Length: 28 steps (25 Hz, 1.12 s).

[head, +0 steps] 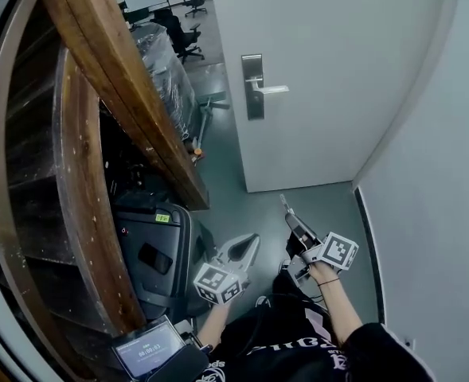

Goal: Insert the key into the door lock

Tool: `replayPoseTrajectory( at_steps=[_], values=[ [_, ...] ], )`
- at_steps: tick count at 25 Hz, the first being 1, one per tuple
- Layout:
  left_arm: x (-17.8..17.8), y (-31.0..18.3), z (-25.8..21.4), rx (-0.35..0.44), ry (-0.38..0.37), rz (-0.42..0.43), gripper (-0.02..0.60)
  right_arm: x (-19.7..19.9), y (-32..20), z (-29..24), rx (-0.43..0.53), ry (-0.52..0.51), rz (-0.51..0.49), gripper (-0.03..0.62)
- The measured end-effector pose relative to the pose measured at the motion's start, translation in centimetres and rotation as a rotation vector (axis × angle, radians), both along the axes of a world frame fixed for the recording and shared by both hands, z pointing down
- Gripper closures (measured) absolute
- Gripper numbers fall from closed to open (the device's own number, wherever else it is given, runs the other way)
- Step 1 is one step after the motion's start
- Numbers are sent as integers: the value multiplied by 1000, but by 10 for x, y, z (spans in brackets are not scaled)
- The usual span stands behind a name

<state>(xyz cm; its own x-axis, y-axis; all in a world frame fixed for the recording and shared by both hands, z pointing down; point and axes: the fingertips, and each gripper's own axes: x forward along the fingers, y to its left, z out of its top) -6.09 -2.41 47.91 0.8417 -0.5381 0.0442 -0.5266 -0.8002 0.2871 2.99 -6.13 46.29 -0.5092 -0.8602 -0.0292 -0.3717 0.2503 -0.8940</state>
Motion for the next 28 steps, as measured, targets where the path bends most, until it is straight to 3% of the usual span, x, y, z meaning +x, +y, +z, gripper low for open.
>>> replayPoseTrajectory(
  at_steps=[10,18,28],
  values=[
    [9,-108,-1,15,-6,-72,575,27,-158,18,-64,-39,-1,557],
    [29,-205,-11,32,22,-164,575,38,-287,15,-42,-104,-52,557],
    [46,-262,-2,25,28,-210,575,46,-390,48,-114,-238,-24,557]
  ],
)
